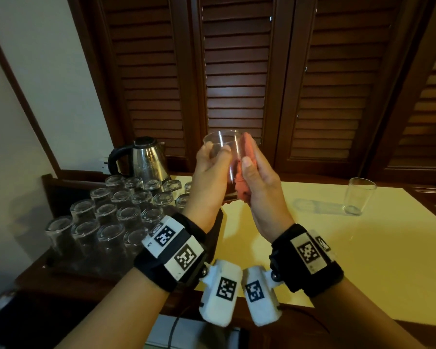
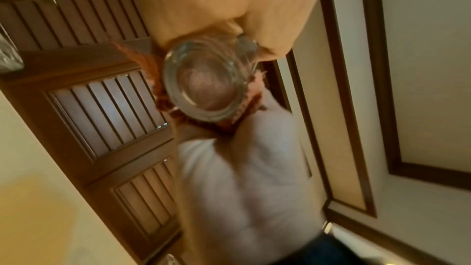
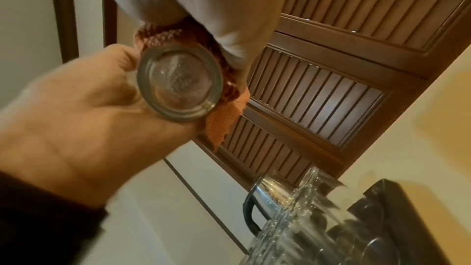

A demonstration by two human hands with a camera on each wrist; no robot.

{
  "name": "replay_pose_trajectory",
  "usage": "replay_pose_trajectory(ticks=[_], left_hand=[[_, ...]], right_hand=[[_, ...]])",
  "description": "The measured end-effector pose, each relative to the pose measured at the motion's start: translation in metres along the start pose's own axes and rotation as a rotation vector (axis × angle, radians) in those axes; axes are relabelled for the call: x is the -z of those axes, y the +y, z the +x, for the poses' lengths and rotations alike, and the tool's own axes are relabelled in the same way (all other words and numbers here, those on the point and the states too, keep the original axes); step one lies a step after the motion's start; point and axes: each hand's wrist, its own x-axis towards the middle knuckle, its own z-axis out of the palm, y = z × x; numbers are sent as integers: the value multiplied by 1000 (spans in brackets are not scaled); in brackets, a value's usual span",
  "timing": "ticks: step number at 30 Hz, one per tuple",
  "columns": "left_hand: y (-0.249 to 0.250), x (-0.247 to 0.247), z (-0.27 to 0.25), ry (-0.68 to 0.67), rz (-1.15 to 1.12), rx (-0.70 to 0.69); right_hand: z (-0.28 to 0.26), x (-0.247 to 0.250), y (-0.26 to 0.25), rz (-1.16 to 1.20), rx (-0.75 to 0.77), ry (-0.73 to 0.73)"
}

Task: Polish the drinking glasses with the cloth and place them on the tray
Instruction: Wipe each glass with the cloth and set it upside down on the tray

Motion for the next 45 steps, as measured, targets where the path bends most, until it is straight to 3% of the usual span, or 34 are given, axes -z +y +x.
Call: replay_pose_trajectory(ticks=[3, 6, 11, 14, 17, 21, 24, 30, 35, 41, 43, 45], left_hand=[[-3, 1, -4, -38, -25, -35], [-3, 6, -6, -137, -101, 53], [0, 7, -3, -79, -77, 91], [2, 1, -5, -55, -6, 36], [0, 0, -6, -68, 17, 12], [0, 7, -3, -157, 4, 123], [1, 7, 0, -163, 11, 194], [-7, -9, -4, -9, 9, 74], [0, -4, -2, -145, -113, 178], [4, -11, 1, -10, 14, 113], [1, -11, 2, -7, 44, 82], [4, -7, 2, -86, -2, 120]], right_hand=[[-1, 0, -3, 171, -58, -8], [-1, 3, -6, 369, -147, 7], [1, 5, -6, 57, -3, 36], [0, 3, 1, -122, 58, 25], [-1, 2, -2, 51, 6, -23], [-3, 9, -7, 249, -83, -70], [-3, 12, -5, 167, -57, -59], [0, 13, -1, 97, -44, -19], [2, 23, -4, 334, -147, -30], [5, 15, -6, -11, -13, -13], [4, 14, -6, 91, -40, -27], [3, 15, -8, 285, -119, -27]])
